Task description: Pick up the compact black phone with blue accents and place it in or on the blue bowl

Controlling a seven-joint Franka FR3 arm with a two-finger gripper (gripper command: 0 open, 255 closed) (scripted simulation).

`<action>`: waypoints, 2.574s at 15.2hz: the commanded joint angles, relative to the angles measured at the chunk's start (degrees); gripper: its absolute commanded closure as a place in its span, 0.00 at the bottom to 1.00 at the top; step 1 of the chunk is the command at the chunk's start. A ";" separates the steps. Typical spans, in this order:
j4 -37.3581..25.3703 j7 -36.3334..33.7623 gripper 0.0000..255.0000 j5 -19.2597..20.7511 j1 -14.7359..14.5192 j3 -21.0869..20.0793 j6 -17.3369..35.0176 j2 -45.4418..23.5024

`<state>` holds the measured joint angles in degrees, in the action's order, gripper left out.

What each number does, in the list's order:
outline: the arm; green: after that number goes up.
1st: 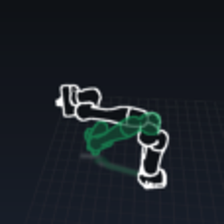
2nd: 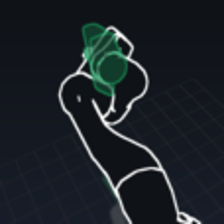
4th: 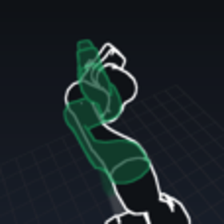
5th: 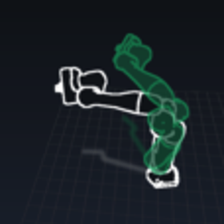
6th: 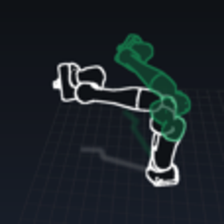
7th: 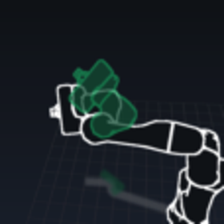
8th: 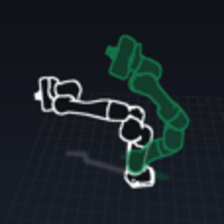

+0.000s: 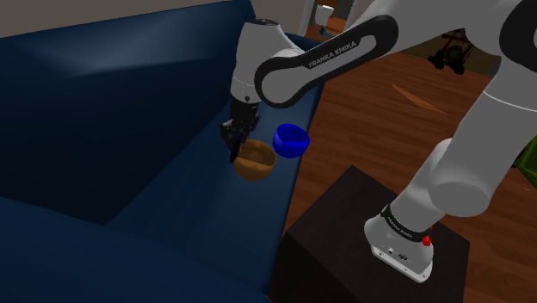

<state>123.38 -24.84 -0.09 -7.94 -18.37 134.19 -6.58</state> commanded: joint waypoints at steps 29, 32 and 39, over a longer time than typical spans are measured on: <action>-5.99 44.02 1.00 -5.74 21.89 18.89 -7.40 -0.88; -9.88 47.71 1.00 -6.11 24.04 20.38 -9.05 -3.44; -9.16 49.27 1.00 -6.66 24.70 20.67 -5.46 -6.43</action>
<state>114.15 24.27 -6.67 16.70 2.29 128.17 -12.54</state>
